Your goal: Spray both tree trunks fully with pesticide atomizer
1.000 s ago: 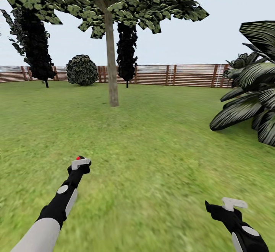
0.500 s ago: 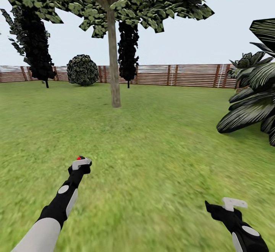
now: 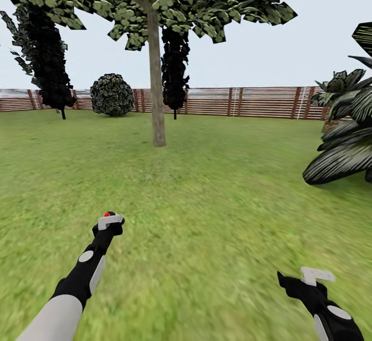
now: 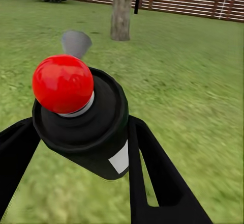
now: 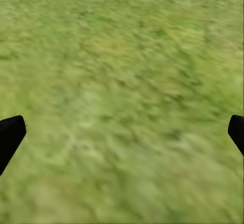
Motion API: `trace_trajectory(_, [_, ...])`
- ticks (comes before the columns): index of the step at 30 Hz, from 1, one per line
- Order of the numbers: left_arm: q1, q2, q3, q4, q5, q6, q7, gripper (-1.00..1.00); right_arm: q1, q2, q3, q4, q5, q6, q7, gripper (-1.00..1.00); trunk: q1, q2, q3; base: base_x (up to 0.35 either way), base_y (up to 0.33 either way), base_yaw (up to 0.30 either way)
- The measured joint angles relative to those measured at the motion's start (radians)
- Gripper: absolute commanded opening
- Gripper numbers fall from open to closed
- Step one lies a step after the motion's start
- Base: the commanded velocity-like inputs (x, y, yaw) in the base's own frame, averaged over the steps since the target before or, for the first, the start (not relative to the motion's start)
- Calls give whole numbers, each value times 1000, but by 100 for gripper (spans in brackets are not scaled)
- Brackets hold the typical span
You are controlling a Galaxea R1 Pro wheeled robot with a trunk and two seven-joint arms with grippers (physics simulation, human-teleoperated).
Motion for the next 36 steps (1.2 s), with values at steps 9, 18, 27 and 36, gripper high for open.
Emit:
trace_trajectory(9, [0, 0, 0, 1, 0, 0, 0, -100, 0, -1, 0, 0, 0, 0, 0, 100, 0, 0, 0, 298, 198, 0])
trace_trajectory(18, [0, -2, -1, 1, 0, 0, 0, -100, 0, -2, -1, -1, 0, 0, -1, 100, 0, 0, 0, 298, 198, 0])
trace_trajectory(27, [0, -2, -1, 2, 0, 0, 0, -100, 0, 0, -2, -3, -5, 0, -1, 100, 0, 0, 0, 298, 198, 3])
trace_trajectory(36, [0, -1, -2, 1, 0, 1, 0, -100, 0, 0, -2, -4, -7, 0, -1, 100, 0, 0, -7, 307, 161, 163])
